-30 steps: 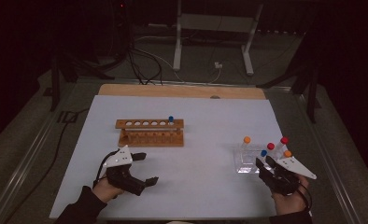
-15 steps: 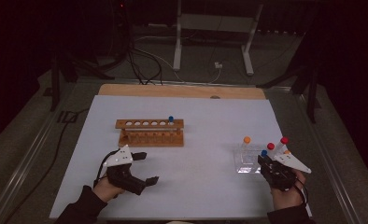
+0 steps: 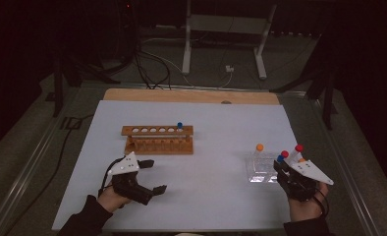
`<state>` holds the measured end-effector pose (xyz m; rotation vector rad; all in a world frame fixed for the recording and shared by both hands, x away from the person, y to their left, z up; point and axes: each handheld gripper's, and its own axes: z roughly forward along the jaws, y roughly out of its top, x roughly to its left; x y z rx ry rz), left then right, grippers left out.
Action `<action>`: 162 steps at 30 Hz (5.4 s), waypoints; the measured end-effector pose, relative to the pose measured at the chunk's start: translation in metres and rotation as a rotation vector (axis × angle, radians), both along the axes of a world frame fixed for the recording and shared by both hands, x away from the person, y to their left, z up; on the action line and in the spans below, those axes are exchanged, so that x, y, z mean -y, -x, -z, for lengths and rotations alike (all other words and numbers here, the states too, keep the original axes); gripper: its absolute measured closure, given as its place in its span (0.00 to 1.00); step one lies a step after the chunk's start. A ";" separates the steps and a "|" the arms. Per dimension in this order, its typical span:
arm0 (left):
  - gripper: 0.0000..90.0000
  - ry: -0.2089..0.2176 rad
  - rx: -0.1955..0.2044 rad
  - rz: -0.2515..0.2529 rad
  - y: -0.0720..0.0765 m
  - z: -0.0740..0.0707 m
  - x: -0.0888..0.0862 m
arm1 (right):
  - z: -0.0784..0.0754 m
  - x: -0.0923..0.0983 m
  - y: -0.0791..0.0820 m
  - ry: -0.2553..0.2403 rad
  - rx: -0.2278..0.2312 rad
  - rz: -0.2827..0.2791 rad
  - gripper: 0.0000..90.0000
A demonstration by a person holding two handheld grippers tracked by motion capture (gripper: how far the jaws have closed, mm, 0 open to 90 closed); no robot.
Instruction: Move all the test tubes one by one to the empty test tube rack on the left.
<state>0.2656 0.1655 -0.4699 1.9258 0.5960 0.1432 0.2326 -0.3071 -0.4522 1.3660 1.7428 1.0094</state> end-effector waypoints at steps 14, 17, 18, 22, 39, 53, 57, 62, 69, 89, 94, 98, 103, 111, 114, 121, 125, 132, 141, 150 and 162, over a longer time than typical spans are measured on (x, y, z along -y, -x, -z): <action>0.01 0.008 -0.009 0.020 0.000 -0.001 0.002 | -0.038 -0.021 0.018 -0.029 0.123 -0.117 0.86; 0.01 0.015 -0.011 0.043 0.001 -0.002 0.004 | -0.039 -0.034 0.017 -0.032 0.106 -0.184 0.86; 0.01 0.018 -0.007 0.051 0.001 -0.003 0.005 | -0.038 -0.038 0.015 -0.034 0.096 -0.201 0.86; 0.01 0.032 -0.003 0.074 0.002 -0.006 0.010 | -0.031 -0.050 0.010 -0.035 0.073 -0.268 0.86; 0.02 0.076 0.027 0.160 -0.017 -0.030 0.047 | -0.002 -0.099 0.000 -0.024 -0.062 -0.481 0.86; 0.21 0.089 0.068 0.239 -0.026 -0.039 0.102 | -0.003 -0.114 0.003 -0.035 -0.072 -0.532 0.86; 0.31 0.086 0.072 0.254 -0.027 -0.039 0.115 | -0.003 -0.115 0.004 -0.033 -0.072 -0.538 0.86; 0.43 0.096 0.085 0.271 -0.026 -0.041 0.127 | -0.004 -0.115 0.004 -0.033 -0.068 -0.539 0.86; 0.59 0.040 0.107 0.267 -0.027 -0.041 0.142 | -0.005 -0.115 0.005 -0.031 -0.064 -0.545 0.86; 0.86 -0.012 0.139 0.261 -0.030 -0.044 0.154 | -0.006 -0.112 0.005 -0.044 -0.044 -0.534 0.74; 0.86 -0.002 0.152 0.219 -0.037 -0.053 0.143 | -0.006 -0.110 0.004 -0.052 -0.013 -0.531 0.53; 0.86 0.008 0.175 0.176 -0.043 -0.065 0.129 | -0.007 -0.106 0.001 -0.059 -0.015 -0.522 0.39; 0.86 0.016 0.199 0.117 -0.053 -0.079 0.108 | -0.007 -0.101 -0.001 -0.077 -0.006 -0.484 0.29; 0.86 0.009 0.242 -0.005 -0.070 -0.098 0.071 | -0.008 -0.100 0.000 -0.103 0.021 -0.439 0.16; 0.86 -0.004 0.256 -0.038 -0.076 -0.102 0.061 | -0.008 -0.099 -0.001 -0.129 0.015 -0.440 0.10; 0.86 -0.008 0.267 -0.117 -0.089 -0.104 0.043 | -0.008 -0.098 0.000 -0.132 0.024 -0.480 0.02; 0.86 -0.007 0.264 -0.160 -0.098 -0.100 0.035 | -0.009 -0.096 0.000 -0.138 0.024 -0.489 0.00; 0.86 -0.023 0.247 -0.215 -0.116 -0.090 0.029 | -0.009 -0.096 0.001 -0.132 0.029 -0.491 0.00; 0.86 -0.038 0.217 -0.253 -0.132 -0.071 0.032 | -0.010 -0.094 0.002 -0.151 0.036 -0.495 0.00; 0.86 -0.059 0.176 -0.253 -0.135 -0.049 0.037 | -0.010 -0.094 0.002 -0.153 0.023 -0.504 0.00; 0.86 -0.064 0.127 -0.263 -0.137 -0.027 0.037 | -0.008 -0.094 0.001 -0.152 0.009 -0.513 0.00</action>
